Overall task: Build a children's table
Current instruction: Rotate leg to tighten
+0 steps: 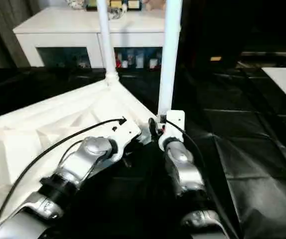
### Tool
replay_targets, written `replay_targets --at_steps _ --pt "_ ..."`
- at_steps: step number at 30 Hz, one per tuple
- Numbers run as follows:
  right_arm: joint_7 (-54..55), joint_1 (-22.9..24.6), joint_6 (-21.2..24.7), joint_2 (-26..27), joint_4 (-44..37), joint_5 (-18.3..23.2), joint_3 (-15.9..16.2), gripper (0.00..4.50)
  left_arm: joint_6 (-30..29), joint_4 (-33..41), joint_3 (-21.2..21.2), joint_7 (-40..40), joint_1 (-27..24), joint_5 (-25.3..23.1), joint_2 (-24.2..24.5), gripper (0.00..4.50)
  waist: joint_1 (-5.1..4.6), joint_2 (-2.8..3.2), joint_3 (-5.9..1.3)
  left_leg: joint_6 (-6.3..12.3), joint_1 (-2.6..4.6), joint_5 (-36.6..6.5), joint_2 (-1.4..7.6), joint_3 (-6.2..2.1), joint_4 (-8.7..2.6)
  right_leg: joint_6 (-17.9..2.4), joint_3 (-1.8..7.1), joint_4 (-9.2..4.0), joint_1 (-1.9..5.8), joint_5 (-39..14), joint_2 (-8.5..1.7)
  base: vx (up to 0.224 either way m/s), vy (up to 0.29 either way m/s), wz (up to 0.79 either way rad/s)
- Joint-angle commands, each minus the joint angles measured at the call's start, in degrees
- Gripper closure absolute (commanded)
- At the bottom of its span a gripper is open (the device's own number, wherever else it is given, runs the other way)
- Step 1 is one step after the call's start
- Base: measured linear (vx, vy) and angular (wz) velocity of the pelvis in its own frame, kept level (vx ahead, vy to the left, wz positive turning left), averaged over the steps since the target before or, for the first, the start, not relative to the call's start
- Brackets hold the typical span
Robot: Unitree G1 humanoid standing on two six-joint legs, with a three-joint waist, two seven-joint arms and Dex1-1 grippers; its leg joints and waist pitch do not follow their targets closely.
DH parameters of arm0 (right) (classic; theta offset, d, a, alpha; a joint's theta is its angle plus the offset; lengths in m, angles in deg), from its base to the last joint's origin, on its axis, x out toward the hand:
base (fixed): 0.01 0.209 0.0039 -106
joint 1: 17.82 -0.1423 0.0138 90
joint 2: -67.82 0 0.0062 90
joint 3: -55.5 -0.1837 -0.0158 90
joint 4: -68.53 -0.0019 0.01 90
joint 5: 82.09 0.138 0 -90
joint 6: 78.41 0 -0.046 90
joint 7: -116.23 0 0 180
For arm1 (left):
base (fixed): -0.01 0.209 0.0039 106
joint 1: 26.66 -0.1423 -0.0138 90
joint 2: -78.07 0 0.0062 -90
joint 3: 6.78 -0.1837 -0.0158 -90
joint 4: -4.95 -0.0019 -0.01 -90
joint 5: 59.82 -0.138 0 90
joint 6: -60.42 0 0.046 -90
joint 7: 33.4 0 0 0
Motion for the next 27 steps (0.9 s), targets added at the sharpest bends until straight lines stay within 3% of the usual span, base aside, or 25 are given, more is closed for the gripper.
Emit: replay_targets --at_steps 1,3,5,7,12,13,15,18,21,27 --pt "-8.41 1.27 2.77 -4.51 -7.09 0.88 1.99 0.32 2.02 1.88 -1.89 -6.29 -2.15 0.57 3.44 4.50 0.61 -0.99 -2.36 5.20 -0.35 -11.17 2.65 -0.76 -4.43 -9.39 2.86 -4.50 2.30 -17.85 -3.39 0.000 0.000 0.00" --pt "-16.76 3.57 5.12 -8.75 -11.44 2.63 3.92 0.32 2.71 3.46 -2.31 -10.45 -2.99 1.60 5.81 4.50 0.88 -0.73 -2.46 6.22 -0.27 -9.67 2.59 -0.45 -4.18 -10.38 2.97 -4.24 2.32 -15.13 -3.25 0.000 0.000 0.00" --pt "-28.13 7.27 6.57 -14.86 -17.32 5.32 6.53 0.32 9.13 4.44 -3.39 -17.59 -4.00 3.29 9.31 4.50 1.51 -0.50 -2.53 8.06 -0.66 -6.97 2.92 -0.63 -4.02 -11.36 2.98 -3.55 2.64 -9.99 -3.21 0.057 -0.010 0.03" --pt "-36.35 10.64 6.03 -20.07 -21.16 6.94 8.40 0.32 8.06 6.28 -3.38 -23.76 -5.16 6.03 11.95 4.50 1.54 -0.36 -2.73 8.32 -0.66 -5.74 3.01 -0.54 -3.83 -12.85 2.99 -2.87 2.83 -6.22 -3.26 0.059 0.004 0.01" --pt "-44.01 13.89 8.22 -25.41 -24.27 9.90 9.91 0.32 8.63 7.12 -3.24 -28.57 -5.17 7.26 15.37 4.50 1.64 -0.36 -3.07 10.40 -0.47 -1.03 3.15 -0.64 -3.25 -16.31 3.03 -1.78 2.91 1.78 -3.30 0.043 0.016 0.00" --pt "-44.34 13.99 8.36 -25.73 -24.46 9.86 10.04 0.32 8.43 7.27 -3.15 -28.77 -5.13 7.38 15.64 4.50 1.59 -0.46 -2.94 10.70 -0.56 -1.11 3.15 -0.61 -3.27 -16.57 2.98 -1.84 2.88 1.36 -3.34 0.000 0.000 0.00" --pt "-44.68 13.75 9.26 -25.88 -24.70 9.62 10.11 0.32 8.38 7.46 -2.94 -29.32 -4.97 7.61 16.22 4.50 1.68 -0.57 -2.67 9.80 -0.52 -3.81 3.19 -0.48 -3.52 -16.25 3.01 -2.26 2.88 -2.79 -3.48 0.000 0.000 0.00" --pt "-44.42 13.03 9.78 -25.38 -24.23 9.18 9.75 0.32 9.03 7.19 -2.83 -29.91 -4.81 7.68 16.65 4.50 1.61 -0.55 -2.33 6.65 -0.33 -8.31 3.25 -0.51 -4.02 -14.60 3.09 -2.96 2.78 -9.80 -3.48 0.000 0.000 0.00" --pt "-44.39 12.31 9.82 -24.74 -23.77 9.50 9.37 0.32 9.29 6.97 -2.74 -30.35 -4.85 7.73 16.80 4.50 1.55 -0.56 -2.37 5.36 -0.37 -8.46 3.16 -0.55 -4.05 -14.16 3.21 -2.86 2.83 -9.28 -3.45 0.000 0.000 0.00" --pt "-44.59 12.23 10.32 -24.64 -23.47 9.13 9.60 0.79 9.31 6.89 -2.93 -30.27 -4.86 7.79 16.79 4.50 1.65 -0.61 -2.64 6.30 -0.44 -5.22 3.09 -0.52 -3.68 -14.99 3.21 -2.32 2.97 -4.89 -3.42 0.000 0.000 0.00"
